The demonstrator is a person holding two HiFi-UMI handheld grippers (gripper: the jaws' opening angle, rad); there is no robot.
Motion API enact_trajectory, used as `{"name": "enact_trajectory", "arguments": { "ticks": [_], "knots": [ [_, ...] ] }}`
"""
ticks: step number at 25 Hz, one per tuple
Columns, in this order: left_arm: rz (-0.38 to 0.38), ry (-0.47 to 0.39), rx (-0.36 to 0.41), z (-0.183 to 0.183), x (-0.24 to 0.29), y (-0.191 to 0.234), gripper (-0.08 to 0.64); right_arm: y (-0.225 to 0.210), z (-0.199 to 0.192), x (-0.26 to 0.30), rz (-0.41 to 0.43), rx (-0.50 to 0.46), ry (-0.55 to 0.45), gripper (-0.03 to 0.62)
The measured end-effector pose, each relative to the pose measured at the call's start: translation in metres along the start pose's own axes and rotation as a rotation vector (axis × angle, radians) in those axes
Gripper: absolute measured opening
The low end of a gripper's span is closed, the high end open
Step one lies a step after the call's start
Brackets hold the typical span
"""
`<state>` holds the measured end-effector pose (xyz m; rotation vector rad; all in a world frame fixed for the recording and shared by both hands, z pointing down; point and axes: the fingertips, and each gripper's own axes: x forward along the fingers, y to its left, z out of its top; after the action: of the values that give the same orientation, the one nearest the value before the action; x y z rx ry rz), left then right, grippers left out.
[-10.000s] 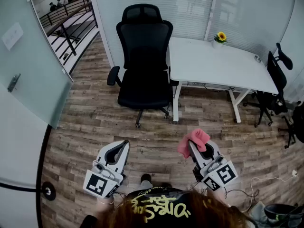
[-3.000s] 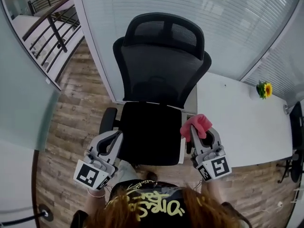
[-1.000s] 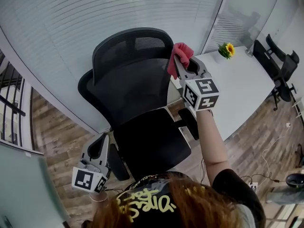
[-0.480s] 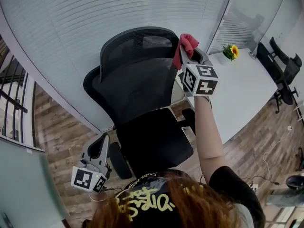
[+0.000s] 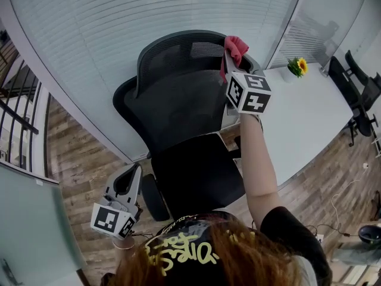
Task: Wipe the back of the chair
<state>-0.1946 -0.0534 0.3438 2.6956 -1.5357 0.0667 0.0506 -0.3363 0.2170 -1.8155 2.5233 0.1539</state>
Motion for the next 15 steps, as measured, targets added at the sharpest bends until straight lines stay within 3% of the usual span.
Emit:
{"name": "enact_trajectory", "arguments": {
  "ticks": [15],
  "knots": [
    [0.059, 0.043, 0.013, -0.010, -0.020, 0.017, -0.006, 0.060, 0.014, 0.021, 0.103, -0.011, -0.028, 0.066]
  ]
}}
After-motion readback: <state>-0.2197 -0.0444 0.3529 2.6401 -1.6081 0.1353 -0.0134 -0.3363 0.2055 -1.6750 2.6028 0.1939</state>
